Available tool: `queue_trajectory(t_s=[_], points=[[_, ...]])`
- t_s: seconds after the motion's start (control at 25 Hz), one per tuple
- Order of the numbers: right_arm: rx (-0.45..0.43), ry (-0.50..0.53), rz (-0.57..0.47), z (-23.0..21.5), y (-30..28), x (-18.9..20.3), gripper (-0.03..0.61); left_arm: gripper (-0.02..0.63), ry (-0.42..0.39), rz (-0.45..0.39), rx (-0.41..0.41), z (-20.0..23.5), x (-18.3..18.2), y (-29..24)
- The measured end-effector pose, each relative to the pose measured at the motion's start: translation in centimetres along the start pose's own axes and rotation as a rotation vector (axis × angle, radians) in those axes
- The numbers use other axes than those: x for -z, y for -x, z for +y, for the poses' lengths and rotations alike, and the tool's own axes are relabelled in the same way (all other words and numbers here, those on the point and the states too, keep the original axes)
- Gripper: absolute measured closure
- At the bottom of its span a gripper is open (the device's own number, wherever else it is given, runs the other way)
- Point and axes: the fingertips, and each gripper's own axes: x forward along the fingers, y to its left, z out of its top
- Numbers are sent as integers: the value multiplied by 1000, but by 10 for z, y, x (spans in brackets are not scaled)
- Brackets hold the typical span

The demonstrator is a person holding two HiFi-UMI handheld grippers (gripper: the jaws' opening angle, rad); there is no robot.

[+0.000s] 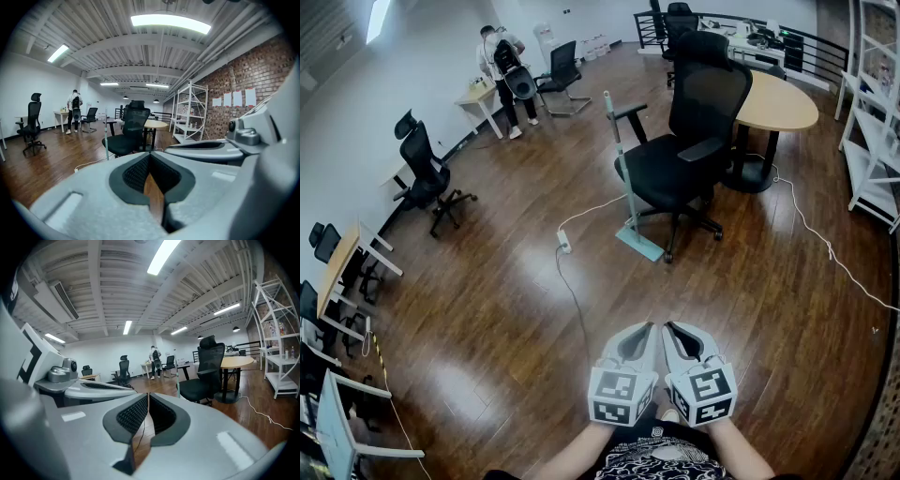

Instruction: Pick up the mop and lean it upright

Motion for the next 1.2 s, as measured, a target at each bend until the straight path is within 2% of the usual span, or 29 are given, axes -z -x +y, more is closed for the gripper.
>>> queue_trajectory(t_s=[0.28, 0.72, 1.04, 1.2], points=[[16, 9, 14, -20, -46, -10, 568, 611, -16, -1, 24, 28, -13, -42], [54, 11, 36, -46, -168, -46, 568, 611, 15, -26, 67, 125, -54, -121], [75, 17, 33, -46, -239, -74, 568, 611, 31, -38, 73, 194, -77, -149], [80, 21, 34, -51, -262, -85, 568, 611, 47, -36, 76, 214, -85, -164]])
